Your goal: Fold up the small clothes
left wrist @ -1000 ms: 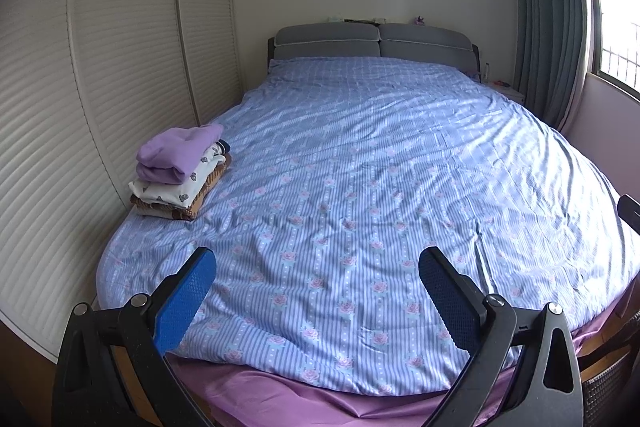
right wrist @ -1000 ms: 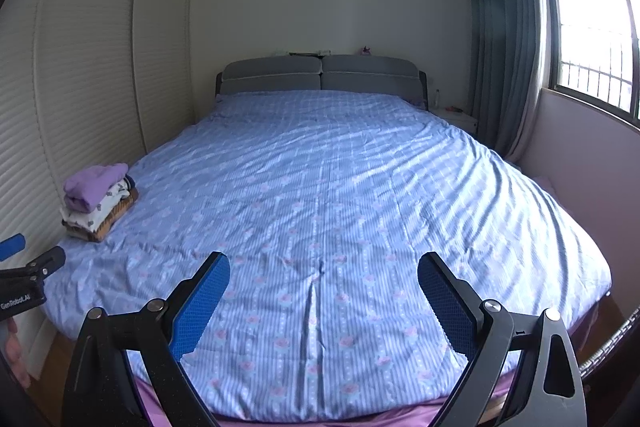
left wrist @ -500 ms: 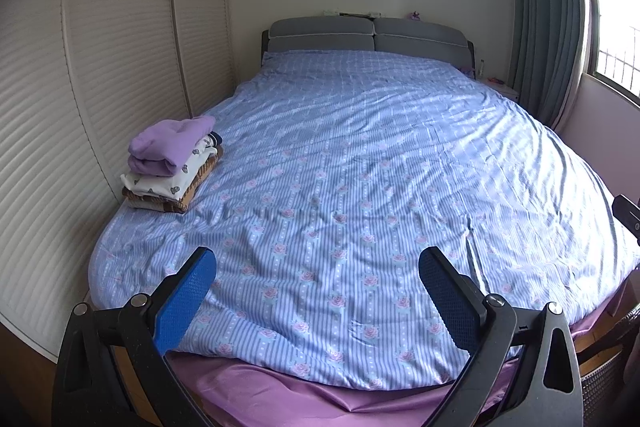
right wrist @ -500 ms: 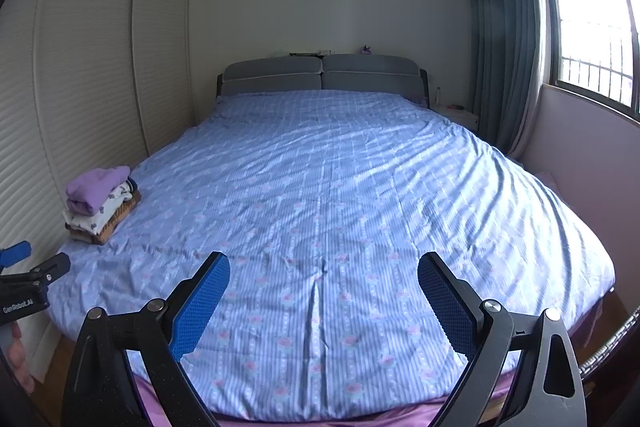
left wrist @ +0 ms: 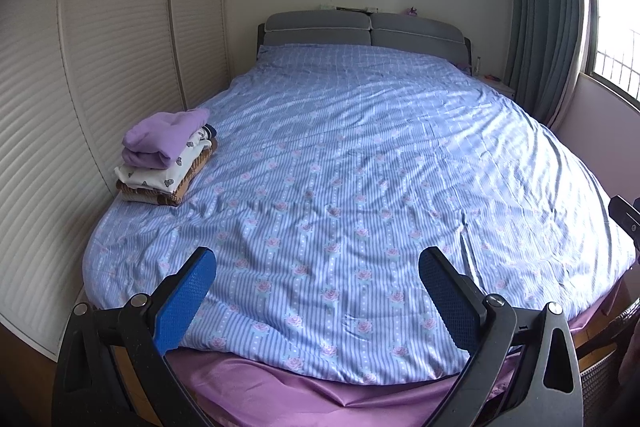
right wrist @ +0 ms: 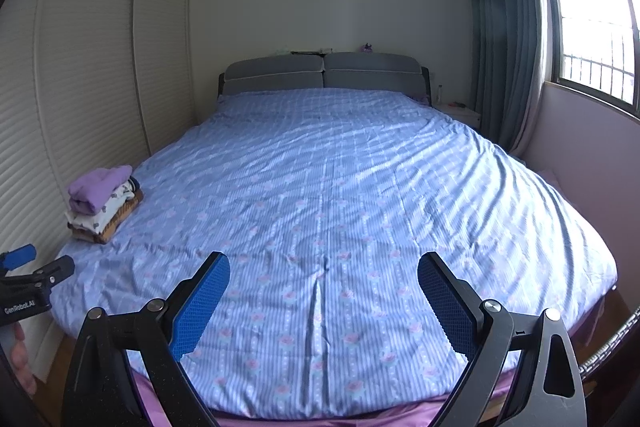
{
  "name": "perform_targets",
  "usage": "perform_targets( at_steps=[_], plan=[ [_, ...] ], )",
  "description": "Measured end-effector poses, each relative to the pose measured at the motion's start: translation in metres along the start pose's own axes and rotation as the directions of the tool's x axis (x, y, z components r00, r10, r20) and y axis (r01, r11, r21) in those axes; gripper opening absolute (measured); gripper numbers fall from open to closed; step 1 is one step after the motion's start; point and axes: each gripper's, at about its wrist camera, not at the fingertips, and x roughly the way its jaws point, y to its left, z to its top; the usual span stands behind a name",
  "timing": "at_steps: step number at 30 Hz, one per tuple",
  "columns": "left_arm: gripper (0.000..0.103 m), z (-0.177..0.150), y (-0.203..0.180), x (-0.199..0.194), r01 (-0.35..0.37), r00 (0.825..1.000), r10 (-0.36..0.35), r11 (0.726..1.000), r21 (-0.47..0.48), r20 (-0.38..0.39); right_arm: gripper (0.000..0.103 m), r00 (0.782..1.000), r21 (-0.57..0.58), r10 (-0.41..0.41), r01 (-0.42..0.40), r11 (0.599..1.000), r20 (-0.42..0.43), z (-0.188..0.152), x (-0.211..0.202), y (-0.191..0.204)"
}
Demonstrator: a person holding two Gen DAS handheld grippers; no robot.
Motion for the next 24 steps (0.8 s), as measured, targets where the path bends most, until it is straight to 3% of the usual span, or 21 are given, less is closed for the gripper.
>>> perform_targets(
  at_steps=[24],
  plan=[
    [0.103,-0.0008,0.001,-0.0006,0.0,1.0,0.0,1.0,0.0,0.0,0.096,1.0,0.004,0.006,-0.006,1.0,-0.004,-0.0005,-0.0021,0.0043]
  ],
)
